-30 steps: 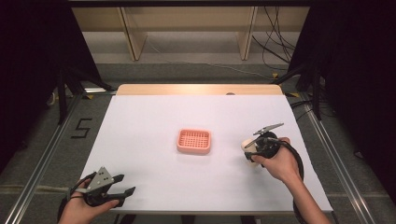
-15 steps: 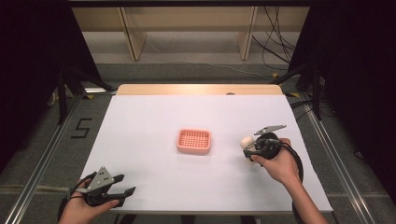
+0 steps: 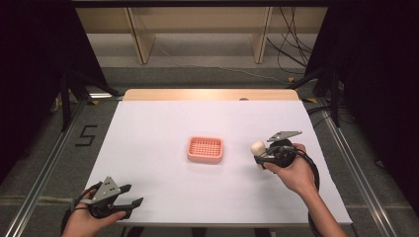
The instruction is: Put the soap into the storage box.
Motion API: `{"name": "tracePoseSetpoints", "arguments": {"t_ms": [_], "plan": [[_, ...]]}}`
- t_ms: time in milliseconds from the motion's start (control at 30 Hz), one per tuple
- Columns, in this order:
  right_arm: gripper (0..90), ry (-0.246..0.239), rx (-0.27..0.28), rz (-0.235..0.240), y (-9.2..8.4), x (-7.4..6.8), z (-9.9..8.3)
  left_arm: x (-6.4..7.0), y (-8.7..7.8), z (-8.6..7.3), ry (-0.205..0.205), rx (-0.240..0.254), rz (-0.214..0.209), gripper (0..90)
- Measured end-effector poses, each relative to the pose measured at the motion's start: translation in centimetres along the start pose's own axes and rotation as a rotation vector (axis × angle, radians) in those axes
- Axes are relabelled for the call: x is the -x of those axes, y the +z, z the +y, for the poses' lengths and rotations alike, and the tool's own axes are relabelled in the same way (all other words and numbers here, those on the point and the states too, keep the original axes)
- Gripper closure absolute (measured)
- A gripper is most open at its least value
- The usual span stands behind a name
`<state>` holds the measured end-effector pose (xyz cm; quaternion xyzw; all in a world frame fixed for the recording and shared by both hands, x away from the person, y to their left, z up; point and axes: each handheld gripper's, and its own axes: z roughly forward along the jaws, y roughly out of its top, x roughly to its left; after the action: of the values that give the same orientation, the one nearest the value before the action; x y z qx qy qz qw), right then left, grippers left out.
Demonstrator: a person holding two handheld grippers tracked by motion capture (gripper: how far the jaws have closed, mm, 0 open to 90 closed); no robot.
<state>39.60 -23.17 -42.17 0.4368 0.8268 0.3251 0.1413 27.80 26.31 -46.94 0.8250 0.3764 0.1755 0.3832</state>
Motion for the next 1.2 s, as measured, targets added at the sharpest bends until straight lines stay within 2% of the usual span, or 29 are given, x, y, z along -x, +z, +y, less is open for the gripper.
{"name": "tracePoseSetpoints", "arguments": {"t_ms": [67, 100, 133, 233, 267, 333, 367, 433, 467, 500, 533, 600, 667, 733, 833, 867, 900, 967, 1000, 1033, 1067, 1100, 1133, 1200], "plan": [[49.8, -0.007, 0.005, 0.004, 0.1, 0.0, 0.1, 0.1, 0.1, 0.0, -0.015, 0.014, -0.008, 36.3], [49.8, -0.035, 0.009, -0.006, 0.2, 0.0, 0.1, 0.1, 0.1, 0.0, -0.015, 0.014, -0.008, 36.3], [49.8, -0.006, 0.004, 0.009, 0.1, -0.2, 0.2, 0.1, 0.1, 0.0, -0.015, 0.014, -0.008, 36.3], [49.8, -0.039, 0.002, 0.004, 0.1, -0.1, 0.5, 0.2, 0.1, 0.0, -0.013, 0.014, -0.007, 36.3], [49.8, -0.022, -0.006, 0.01, 0.0, -0.2, 0.6, 0.1, 0.1, 0.0, -0.013, 0.014, -0.007, 36.3], [49.8, -0.034, -0.005, 0.013, 0.1, -0.3, 0.7, 0.1, 0.1, 0.0, -0.011, 0.014, -0.005, 36.3], [49.8, -0.046, 0.005, 0.008, 0.2, -0.2, 0.8, 0.0, 0.0, 0.0, 0.008, 0.016, -0.001, 36.3], [49.8, -0.035, -0.002, 0.015, 0.1, -0.4, 1.0, 0.1, 0.0, 0.0, 0.007, 0.014, 0.001, 36.3], [49.8, -0.032, 0.029, 0.015, 0.4, -0.4, 0.9, 0.1, 0.0, 0.0, 0.008, 0.014, 0.001, 36.3], [49.8, -0.06, 0.003, 0.013, 0.3, -0.3, 1.1, -0.1, 0.0, 0.0, 0.022, 0.005, 0.014, 36.3], [49.8, -0.044, 0.001, 0.019, 0.3, -0.5, 1.1, 0.0, 0.0, 0.0, 0.018, 0.01, 0.022, 36.3], [49.8, -0.07, 0.01, 0.019, 0.4, -0.4, 1.2, -0.1, -0.1, 0.0, 0.025, 0.002, 0.015, 36.3], [49.8, -0.053, 0.027, 0.024, 0.6, -0.6, 1.4, 0.0, -0.1, 0.0, 0.019, 0.001, 0.015, 36.3], [49.8, -0.075, 0.032, 0.015, 0.7, -0.6, 1.5, 0.0, -0.1, 0.0, 0.02, 0.001, 0.014, 36.3], [49.8, -0.081, 0.01, 0.022, 0.5, -0.7, 1.9, 0.0, -0.2, 0.0, 0.019, 0.0, 0.003, 36.3], [49.8, -0.06, 0.005, 0.028, 0.5, -0.9, 2.0, 0.0, -0.2, 0.0, 0.019, 0.0, 0.004, 36.3], [49.8, -0.078, 0.008, 0.023, 0.5, -0.8, 2.0, 0.1, -0.2, -0.1, -0.008, 0.01, -0.001, 36.3], [49.8, -0.071, 0.023, 0.03, 0.7, -1.0, 2.3, 0.2, -0.1, -0.1, -0.013, 0.017, -0.003, 36.3], [49.8, -0.086, 0.02, 0.022, 0.7, -1.0, 2.3, 0.2, -0.1, -0.1, -0.013, 0.017, -0.003, 36.3], [49.8, -0.084, 0.033, 0.03, 0.8, -1.0, 2.4, 0.0, -0.3, -0.1, 0.018, 0.009, 0.005, 36.3], [49.8, -0.078, 0.001, 0.037, 0.6, -1.1, 2.6, 0.0, -0.3, -0.1, 0.019, 0.01, 0.006, 36.3], [49.8, -0.097, 0.009, 0.029, 0.7, -1.0, 2.6, -0.1, -0.3, -0.1, 0.022, 0.008, 0.012, 36.3], [49.8, -0.087, 0.001, 0.033, 0.6, -1.2, 2.8, -0.1, -0.3, -0.1, 0.027, 0.004, 0.013, 36.4], [49.8, -0.101, 0.001, 0.038, 0.8, -1.2, 2.9, 0.0, -0.4, -0.1, 0.018, 0.003, 0.013, 36.4]]}}
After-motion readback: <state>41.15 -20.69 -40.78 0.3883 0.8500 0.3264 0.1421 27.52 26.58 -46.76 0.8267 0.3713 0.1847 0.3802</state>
